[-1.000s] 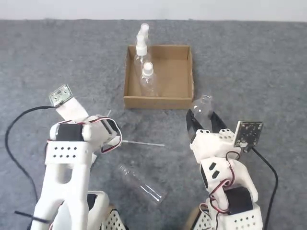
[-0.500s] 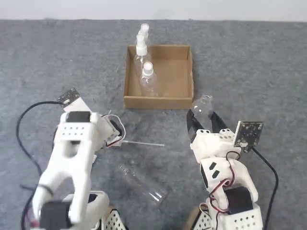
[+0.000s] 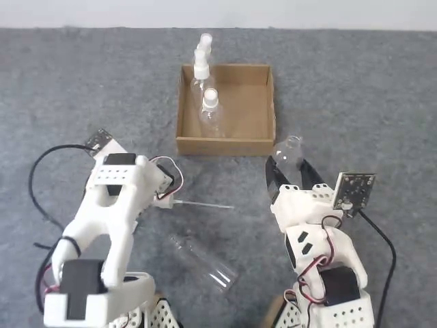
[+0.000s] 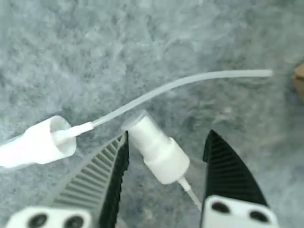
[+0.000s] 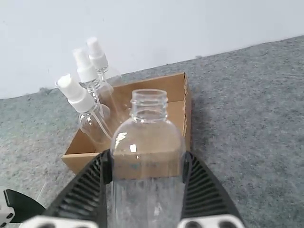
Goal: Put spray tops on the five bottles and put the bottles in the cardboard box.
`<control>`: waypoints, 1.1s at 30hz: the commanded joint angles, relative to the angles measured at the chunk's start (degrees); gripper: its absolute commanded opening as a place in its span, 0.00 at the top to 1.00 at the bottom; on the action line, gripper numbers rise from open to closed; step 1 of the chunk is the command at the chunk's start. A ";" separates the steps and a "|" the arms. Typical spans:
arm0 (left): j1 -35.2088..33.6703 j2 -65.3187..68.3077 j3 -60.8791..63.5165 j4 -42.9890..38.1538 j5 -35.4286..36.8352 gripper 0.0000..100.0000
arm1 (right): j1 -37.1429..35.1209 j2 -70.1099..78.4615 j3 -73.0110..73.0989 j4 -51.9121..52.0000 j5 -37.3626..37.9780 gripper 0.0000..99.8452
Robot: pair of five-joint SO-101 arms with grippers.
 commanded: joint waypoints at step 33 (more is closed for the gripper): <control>0.53 4.48 -14.46 5.01 1.85 0.99 | 0.48 0.57 -0.44 -1.01 -0.09 0.99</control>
